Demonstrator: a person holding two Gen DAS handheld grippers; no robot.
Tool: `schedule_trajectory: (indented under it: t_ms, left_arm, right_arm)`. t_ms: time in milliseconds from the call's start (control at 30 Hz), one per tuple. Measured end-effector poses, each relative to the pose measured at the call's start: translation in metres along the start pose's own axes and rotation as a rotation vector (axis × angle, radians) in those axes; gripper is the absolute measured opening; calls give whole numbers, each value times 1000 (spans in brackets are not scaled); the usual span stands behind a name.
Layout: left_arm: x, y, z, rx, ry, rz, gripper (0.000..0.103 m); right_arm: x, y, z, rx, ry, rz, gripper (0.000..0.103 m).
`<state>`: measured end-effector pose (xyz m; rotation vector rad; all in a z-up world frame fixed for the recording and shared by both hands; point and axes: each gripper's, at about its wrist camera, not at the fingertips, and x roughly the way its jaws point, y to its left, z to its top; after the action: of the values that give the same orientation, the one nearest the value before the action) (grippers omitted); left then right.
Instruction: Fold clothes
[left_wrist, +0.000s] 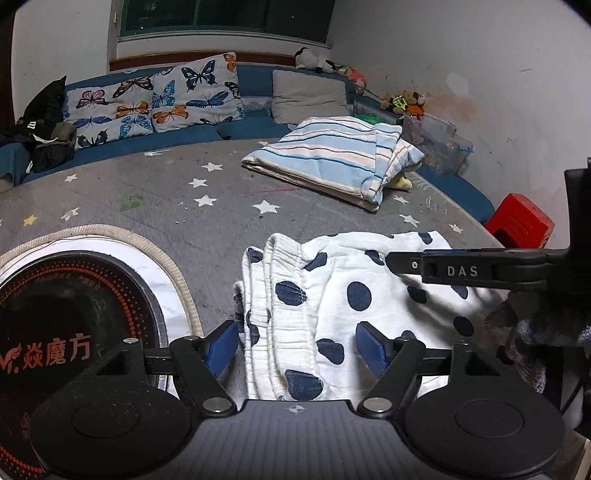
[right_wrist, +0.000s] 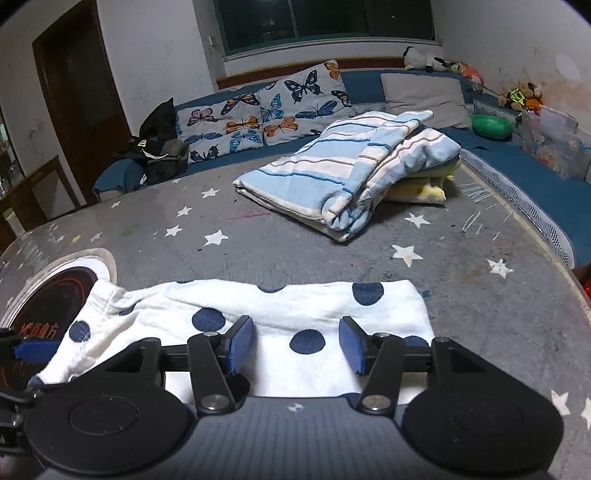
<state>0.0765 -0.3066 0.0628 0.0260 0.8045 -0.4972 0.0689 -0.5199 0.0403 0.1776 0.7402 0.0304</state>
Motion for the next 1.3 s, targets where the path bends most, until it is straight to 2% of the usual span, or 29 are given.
schedule_trajectory:
  t_ms: [367,500,733,1000,1100,1200,1300]
  left_arm:
    - [-1,6,-1,-5,-3,9,83]
    - [-3,10,-1,-9,-8,15,84]
    - [-4,14,-4,-13,1,22,84]
    - [-11,22,-4,-35,-11,40,87]
    - [-12,26,-6,-42,-5,46,87]
    - [-13,30,-7,-48,0,48,88]
    - [-16,32,-7,-54,-7,50,88]
  right_arm:
    - [7,4,9,6,-14,-7,66]
    - [6,10,9,-15,-9,5,73]
    - [10,13,8,-31,-3,2,74]
    - [1,37,10,-77,-11,59,75]
    - [13,47,7,-98,6,55,83]
    - [20,53,6,-119,12,43,83]
    - [8,54,8,-124,-2,57,83]
